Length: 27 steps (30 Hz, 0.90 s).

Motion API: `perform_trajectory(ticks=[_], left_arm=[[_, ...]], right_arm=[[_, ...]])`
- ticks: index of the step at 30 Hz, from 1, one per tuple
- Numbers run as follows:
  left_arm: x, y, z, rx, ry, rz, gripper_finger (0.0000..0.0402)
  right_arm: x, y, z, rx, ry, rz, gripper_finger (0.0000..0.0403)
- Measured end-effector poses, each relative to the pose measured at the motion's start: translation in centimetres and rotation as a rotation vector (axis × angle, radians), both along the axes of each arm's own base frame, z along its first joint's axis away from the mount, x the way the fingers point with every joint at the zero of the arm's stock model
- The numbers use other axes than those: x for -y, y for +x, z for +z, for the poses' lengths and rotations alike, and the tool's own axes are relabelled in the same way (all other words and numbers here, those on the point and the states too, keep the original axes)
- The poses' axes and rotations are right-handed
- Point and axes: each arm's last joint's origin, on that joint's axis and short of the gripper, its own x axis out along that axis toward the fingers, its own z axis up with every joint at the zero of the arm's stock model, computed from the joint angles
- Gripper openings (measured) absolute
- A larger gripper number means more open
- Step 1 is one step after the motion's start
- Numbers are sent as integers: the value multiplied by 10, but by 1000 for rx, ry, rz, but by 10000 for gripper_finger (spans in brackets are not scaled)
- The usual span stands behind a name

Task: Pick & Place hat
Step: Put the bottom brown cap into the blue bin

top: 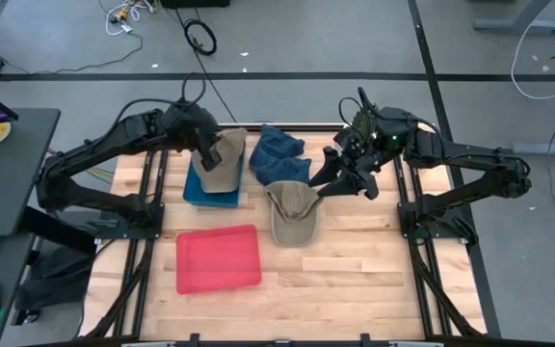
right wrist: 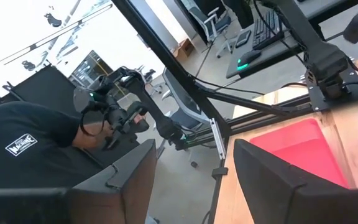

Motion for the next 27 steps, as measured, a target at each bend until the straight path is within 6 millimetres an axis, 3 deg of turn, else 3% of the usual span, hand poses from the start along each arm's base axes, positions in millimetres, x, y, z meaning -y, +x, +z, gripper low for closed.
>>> perform_trajectory(ticks=[6, 16, 27], left_arm=[[6, -5, -25, -18, -34, 8, 5], [6, 9, -56, 38, 2, -28, 5], [2, 4, -87, -91, 74, -7, 7]], right_arm=[[1, 0, 0, -3, 2, -22, 220], [1, 1, 0, -10, 12, -51, 220], [2, 1, 0, -12, 13, -79, 220]])
